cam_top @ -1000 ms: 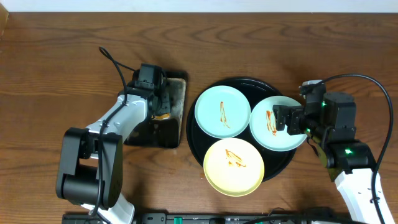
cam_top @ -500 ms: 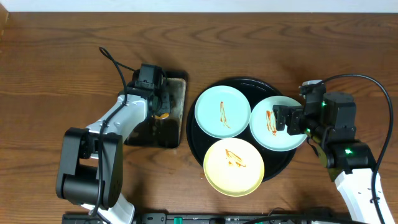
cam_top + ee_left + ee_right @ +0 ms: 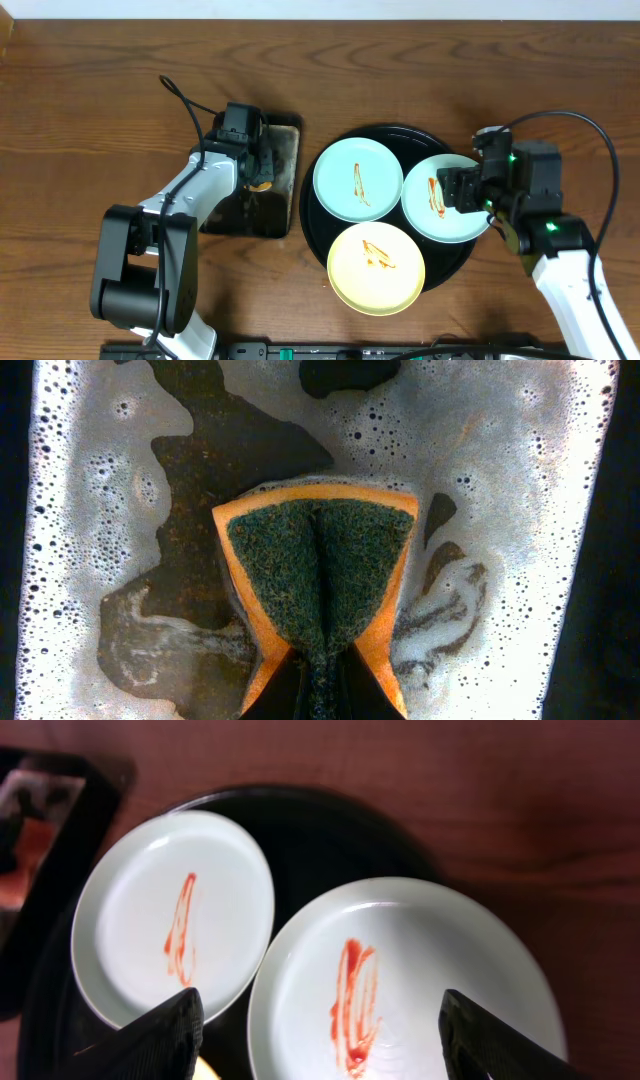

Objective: Clean dirty plates on tray and stack at the side

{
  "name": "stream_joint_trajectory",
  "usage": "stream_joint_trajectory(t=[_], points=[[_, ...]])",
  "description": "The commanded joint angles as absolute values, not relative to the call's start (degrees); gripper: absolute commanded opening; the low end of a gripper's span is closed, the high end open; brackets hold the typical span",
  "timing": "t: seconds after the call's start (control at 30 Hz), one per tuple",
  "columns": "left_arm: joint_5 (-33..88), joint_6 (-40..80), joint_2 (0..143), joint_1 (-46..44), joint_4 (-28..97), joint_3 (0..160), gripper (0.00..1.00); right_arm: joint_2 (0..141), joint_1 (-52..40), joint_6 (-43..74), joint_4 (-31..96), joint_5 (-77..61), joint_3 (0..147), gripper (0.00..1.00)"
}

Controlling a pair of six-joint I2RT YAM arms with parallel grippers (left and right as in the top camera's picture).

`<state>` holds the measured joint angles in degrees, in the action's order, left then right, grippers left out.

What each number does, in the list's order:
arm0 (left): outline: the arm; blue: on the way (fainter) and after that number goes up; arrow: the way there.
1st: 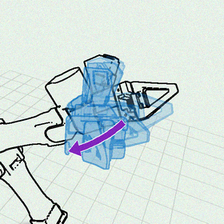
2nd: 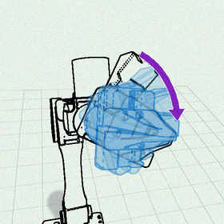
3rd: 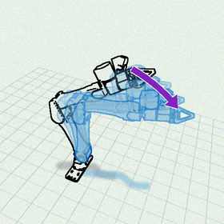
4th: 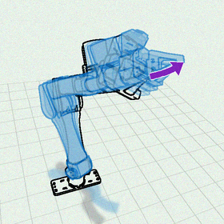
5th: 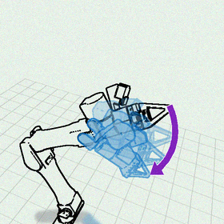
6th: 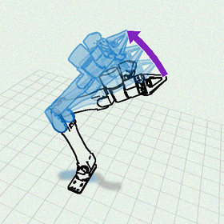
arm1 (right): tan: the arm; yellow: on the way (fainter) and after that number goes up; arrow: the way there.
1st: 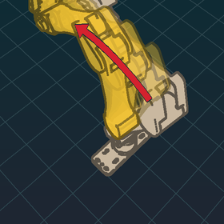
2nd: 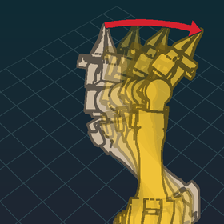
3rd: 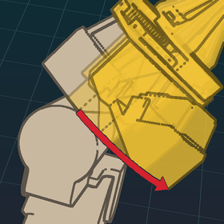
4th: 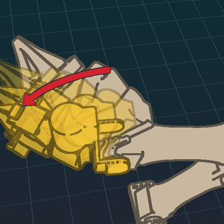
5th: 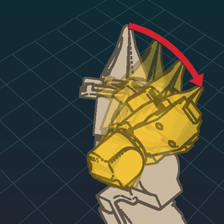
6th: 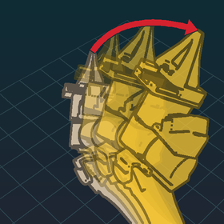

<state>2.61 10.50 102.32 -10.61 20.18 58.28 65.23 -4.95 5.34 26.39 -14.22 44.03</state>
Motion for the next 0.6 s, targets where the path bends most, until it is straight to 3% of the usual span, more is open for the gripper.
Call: stream_joint_trajectory(t=[0.0, 0.3, 0.57], points=[[2.07, 10.35, 101.23, -10.7, 20.6, 58.33, 0.08, 68.62, -5.72, 4.21, 27.92, -16.84, 48.73, 0.73], [2.07, 10.37, 92.23, -10.7, 20.88, 58.33, 0.07, 81.65, -7.51, -4.4, 36.77, -19.11, 64.12, 0.74], [2.02, 10.37, 86.3, -10.7, 20.27, 58.33, 0.07, 91.33, -12.32, -8.03, 26.41, -18.0, 65.76, 0.67]])
